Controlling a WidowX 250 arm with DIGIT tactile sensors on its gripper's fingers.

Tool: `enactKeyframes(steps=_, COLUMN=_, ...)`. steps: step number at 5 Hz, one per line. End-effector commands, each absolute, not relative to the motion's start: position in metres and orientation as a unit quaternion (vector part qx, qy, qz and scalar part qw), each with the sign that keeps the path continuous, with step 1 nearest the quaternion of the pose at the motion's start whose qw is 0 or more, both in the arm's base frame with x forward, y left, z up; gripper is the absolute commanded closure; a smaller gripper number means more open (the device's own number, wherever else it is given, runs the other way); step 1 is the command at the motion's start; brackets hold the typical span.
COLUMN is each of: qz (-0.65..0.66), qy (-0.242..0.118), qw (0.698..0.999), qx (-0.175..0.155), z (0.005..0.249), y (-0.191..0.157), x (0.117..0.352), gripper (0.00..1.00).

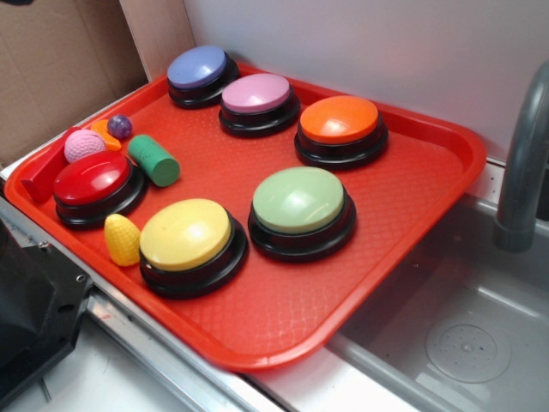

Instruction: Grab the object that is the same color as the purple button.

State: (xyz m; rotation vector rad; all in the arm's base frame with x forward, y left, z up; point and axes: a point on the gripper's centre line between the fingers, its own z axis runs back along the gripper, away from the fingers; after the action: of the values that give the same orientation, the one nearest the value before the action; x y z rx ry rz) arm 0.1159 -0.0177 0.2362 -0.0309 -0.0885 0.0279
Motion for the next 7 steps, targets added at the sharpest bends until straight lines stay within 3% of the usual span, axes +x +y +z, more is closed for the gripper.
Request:
enactKeyframes(steps=1, qz=0.014, qy=-0.044, qw=0.999, qx=-0.015, z=0.236, y=-0.018, x=0.116, gripper=0.0)
enactKeyframes(steps=2, qz=-0.029, qy=-0.063, qw=0.998, qx=0.0, z=0.226, y=0.004, x=0.124, gripper=0.0)
enactKeyframes(steps=3, qz=-0.061, qy=-0.068, qw=0.996, qx=-0.008, z=0.211, y=0.034, x=0.135, gripper=0.0)
enactKeyframes(steps=5, qz=-0.11, qy=-0.044, qw=0.993, qx=0.019, z=0.167, y=0.095, x=0.169, gripper=0.0)
enactKeyframes(steps=6, qz=-0.109, qy=-0.065, qw=0.991, qx=0.042, z=0.14, y=0.13, x=0.189, gripper=0.0)
enactKeyframes(steps=7, qz=-0.105, qy=-0.06, qw=0.992, qx=0.046, z=0.115, y=0.149, x=0.205, gripper=0.0)
